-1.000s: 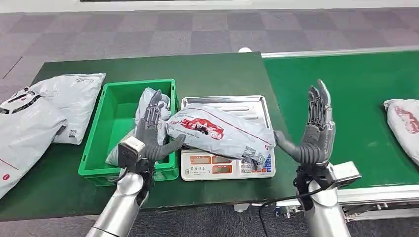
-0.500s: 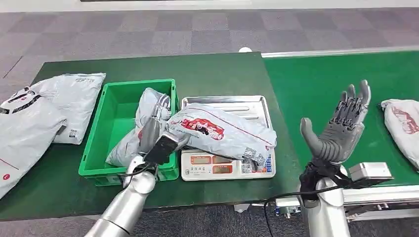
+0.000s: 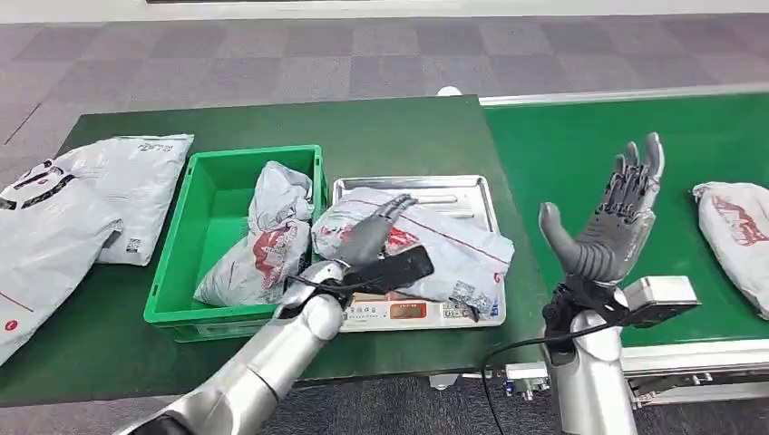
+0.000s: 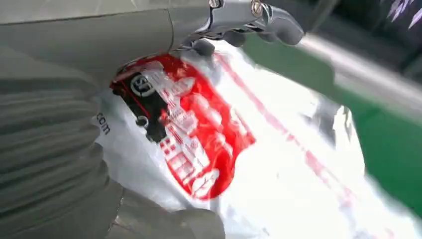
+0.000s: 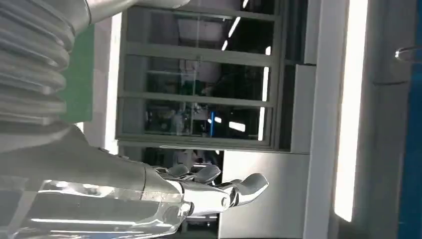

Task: Moved the parcel from conveyor to table for the left to box.

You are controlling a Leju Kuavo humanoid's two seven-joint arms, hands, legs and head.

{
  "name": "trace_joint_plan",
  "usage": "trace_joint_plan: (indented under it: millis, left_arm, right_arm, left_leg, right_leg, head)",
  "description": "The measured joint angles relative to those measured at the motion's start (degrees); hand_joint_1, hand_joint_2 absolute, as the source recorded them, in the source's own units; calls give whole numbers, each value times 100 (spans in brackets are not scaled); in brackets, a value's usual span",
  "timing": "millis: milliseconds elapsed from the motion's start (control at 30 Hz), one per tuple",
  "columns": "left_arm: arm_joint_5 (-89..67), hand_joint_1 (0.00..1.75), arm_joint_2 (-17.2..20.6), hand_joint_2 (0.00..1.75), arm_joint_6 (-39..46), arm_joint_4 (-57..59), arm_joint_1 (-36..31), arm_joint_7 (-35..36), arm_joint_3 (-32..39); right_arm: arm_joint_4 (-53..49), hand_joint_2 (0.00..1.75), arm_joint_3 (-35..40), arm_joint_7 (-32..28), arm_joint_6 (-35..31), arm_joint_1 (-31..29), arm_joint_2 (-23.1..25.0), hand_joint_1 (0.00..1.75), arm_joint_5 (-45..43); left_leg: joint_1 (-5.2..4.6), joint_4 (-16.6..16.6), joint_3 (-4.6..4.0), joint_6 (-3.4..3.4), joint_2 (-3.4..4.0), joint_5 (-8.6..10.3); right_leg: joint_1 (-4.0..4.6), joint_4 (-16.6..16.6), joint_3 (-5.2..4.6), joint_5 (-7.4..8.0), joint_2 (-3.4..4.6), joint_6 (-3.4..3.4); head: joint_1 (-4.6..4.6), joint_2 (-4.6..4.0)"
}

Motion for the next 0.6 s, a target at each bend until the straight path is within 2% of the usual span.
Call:
trace_joint_plan:
  millis: [167,400,433,467,600]
  left_arm:
    - [46,0,-50,175,-53,219,-139,138,-532]
    - [61,0,-55,175,-57,455,-243,226,-840]
    - [59,94,-57,175,-94,483,-244,234,-880]
    - [57,175,-57,175,-138,521,-248,245,-945]
    - [133,175,-57,175,-94,617,-251,228,-1085]
  right_arm:
    - [122,175,0,0,-15,-27,0,0,2]
    - [166,175,2,2,-85,-39,4,0,74]
    - [166,175,2,13,-103,-39,11,0,105]
    - [166,175,2,24,-103,-37,18,0,133]
    - [166,175,2,52,-15,-21,48,0,238]
  left_leg:
    - [1,-1,0,0,-1,0]
    - [1,-1,0,0,-1,0]
    - [1,-1,0,0,-1,0]
    - [1,-1,0,0,-1,0]
    - [0,-1,0,0,-2,0]
  right_leg:
    - [1,0,0,0,-1,0]
    - [1,0,1,0,-2,0]
    - [1,0,1,0,-2,0]
    - [1,0,2,0,-2,0]
    - [0,0,2,0,-2,0]
  head:
    - [0,0]
    - [0,-2]
    - [0,-2]
    - [0,-2]
    - [0,0]
